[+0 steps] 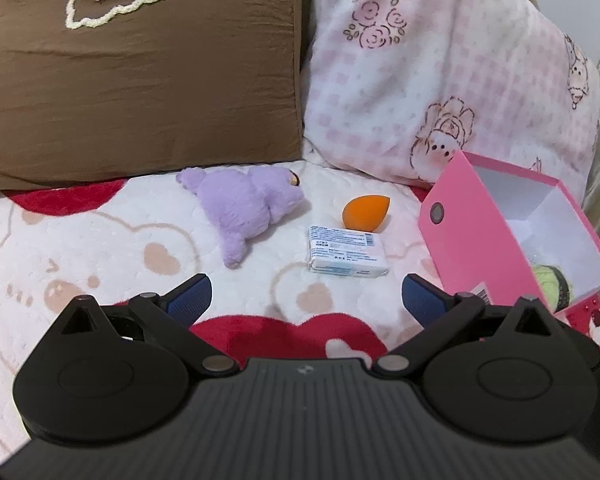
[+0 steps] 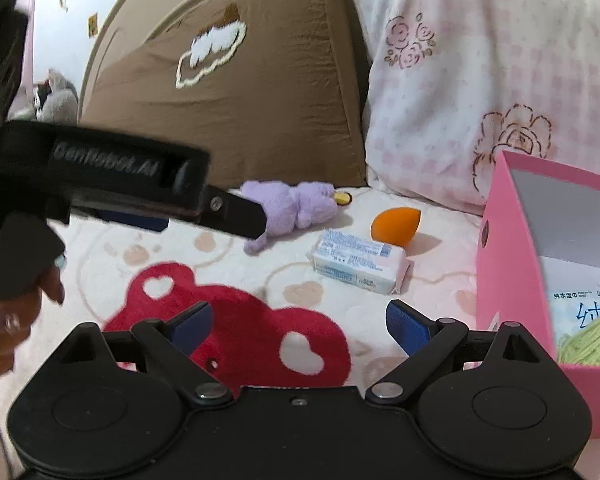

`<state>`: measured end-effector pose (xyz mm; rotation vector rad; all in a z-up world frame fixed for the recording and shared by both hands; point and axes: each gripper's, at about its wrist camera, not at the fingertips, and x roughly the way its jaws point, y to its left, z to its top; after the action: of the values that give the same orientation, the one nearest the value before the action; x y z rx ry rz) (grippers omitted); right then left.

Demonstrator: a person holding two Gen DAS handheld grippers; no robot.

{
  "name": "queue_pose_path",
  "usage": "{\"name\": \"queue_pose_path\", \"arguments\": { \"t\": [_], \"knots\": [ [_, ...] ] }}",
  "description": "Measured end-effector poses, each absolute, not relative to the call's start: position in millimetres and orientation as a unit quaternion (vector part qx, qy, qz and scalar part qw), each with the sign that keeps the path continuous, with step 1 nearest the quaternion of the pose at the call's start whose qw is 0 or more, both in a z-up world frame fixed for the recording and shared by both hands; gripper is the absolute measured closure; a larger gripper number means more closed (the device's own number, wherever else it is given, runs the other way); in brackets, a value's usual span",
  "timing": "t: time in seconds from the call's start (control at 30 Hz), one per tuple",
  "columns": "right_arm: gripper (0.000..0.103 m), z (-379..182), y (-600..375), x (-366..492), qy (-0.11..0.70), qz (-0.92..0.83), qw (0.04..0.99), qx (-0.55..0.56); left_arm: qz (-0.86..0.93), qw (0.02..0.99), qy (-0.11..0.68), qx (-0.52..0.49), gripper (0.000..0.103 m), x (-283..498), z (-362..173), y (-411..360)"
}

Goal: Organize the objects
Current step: 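Withdraw the open left tool and move it toward the white soap bar, then lower the left tool around the white soap bar and close its fingers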

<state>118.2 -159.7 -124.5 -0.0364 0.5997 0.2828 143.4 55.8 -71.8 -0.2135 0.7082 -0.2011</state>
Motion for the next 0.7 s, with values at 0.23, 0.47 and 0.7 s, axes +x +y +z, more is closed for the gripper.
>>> {"name": "queue_pose_path", "arguments": {
  "t": [0.23,0.47,0.7],
  "knots": [
    [0.008,-143,-155,130,0.28,0.125,0.95,-0.052,-0.103,0.933,0.324,-0.121,0.0,159,-91,52],
    [0.008,-156,-169,163,0.29,0.099,0.952,-0.023,-0.095,0.943,0.296,-0.118,0.003,170,-116,56],
    [0.008,-171,-166,188,0.31,0.086,0.946,-0.045,-0.101,0.938,0.294,-0.15,0.031,185,-134,63]
  ]
}}
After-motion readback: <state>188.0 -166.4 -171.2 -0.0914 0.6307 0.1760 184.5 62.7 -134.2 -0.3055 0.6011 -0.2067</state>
